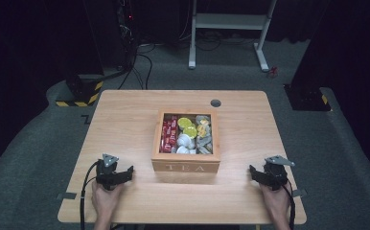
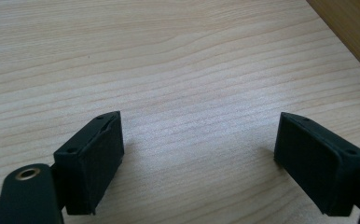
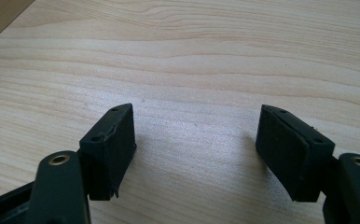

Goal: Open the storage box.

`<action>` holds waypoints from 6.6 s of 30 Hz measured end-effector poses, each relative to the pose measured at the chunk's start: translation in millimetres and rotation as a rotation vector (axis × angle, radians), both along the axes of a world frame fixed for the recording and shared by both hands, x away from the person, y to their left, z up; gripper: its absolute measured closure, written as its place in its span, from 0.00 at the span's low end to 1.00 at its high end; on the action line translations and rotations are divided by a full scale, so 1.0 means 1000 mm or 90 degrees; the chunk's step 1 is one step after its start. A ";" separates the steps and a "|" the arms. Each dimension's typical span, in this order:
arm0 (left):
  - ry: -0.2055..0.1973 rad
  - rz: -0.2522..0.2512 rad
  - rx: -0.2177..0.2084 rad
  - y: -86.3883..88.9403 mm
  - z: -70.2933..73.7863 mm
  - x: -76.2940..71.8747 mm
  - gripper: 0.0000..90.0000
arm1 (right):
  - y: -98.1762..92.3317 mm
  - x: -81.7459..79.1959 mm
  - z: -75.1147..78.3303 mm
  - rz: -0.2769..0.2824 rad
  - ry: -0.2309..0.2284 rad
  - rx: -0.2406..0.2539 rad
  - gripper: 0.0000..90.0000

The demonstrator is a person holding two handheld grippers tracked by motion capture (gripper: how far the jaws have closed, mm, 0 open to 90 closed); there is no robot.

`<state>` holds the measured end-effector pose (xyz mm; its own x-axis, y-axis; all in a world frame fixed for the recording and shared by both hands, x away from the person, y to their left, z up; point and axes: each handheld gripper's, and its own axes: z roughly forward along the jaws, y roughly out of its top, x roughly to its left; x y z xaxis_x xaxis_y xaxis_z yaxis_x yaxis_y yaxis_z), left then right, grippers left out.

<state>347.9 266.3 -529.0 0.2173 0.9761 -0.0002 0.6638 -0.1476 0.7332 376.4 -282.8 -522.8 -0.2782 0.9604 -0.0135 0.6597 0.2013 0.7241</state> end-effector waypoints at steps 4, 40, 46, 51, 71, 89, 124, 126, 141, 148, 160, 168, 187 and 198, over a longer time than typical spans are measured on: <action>0.001 0.000 -0.001 0.000 0.000 0.000 0.17 | 0.000 0.000 0.000 0.000 0.000 0.000 0.31; -0.034 -0.098 -0.085 -0.027 0.015 -0.015 0.28 | 0.000 0.000 0.000 -0.002 0.000 0.001 0.32; -0.039 -0.122 -0.090 -0.035 0.019 -0.017 0.29 | 0.000 0.000 0.000 -0.002 0.000 0.001 0.32; -0.042 -0.136 -0.093 -0.042 0.021 -0.019 0.29 | 0.000 0.000 0.000 -0.003 0.000 0.001 0.32; -0.068 -0.176 -0.091 -0.067 0.031 -0.015 0.36 | 0.000 0.000 0.000 -0.003 0.000 0.001 0.32; -0.082 -0.187 -0.094 -0.078 0.037 -0.011 0.49 | 0.000 0.000 0.000 -0.002 -0.001 0.000 0.32; -0.094 -0.205 -0.086 -0.083 0.053 -0.005 0.65 | 0.000 0.000 0.000 -0.002 0.000 0.001 0.32; -0.093 -0.207 -0.083 -0.084 0.053 -0.005 0.65 | 0.000 0.000 0.000 -0.002 0.000 0.001 0.32; -0.097 -0.209 -0.105 -0.082 0.060 -0.005 0.67 | 0.000 0.000 0.000 -0.002 0.000 0.001 0.32; -0.091 -0.212 -0.118 -0.081 0.062 -0.004 0.69 | 0.000 0.000 0.000 -0.002 0.000 0.002 0.32; -0.098 -0.210 -0.143 -0.079 0.073 -0.002 0.69 | 0.000 0.000 0.000 -0.002 0.000 0.002 0.32; -0.099 -0.208 -0.154 -0.078 0.083 0.001 0.68 | 0.000 0.000 0.000 -0.002 0.000 0.002 0.32; -0.118 -0.194 -0.181 -0.078 0.101 0.009 0.70 | 0.000 0.000 0.000 -0.002 0.000 0.002 0.32; -0.121 -0.189 -0.188 -0.079 0.106 0.014 0.70 | 0.000 0.000 0.000 -0.002 0.000 0.001 0.31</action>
<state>362.0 187.5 -422.7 0.5103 0.8360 -0.2015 0.4738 -0.0777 0.8772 376.4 -283.0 -522.7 -0.2748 0.9614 -0.0115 0.6606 0.1974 0.7244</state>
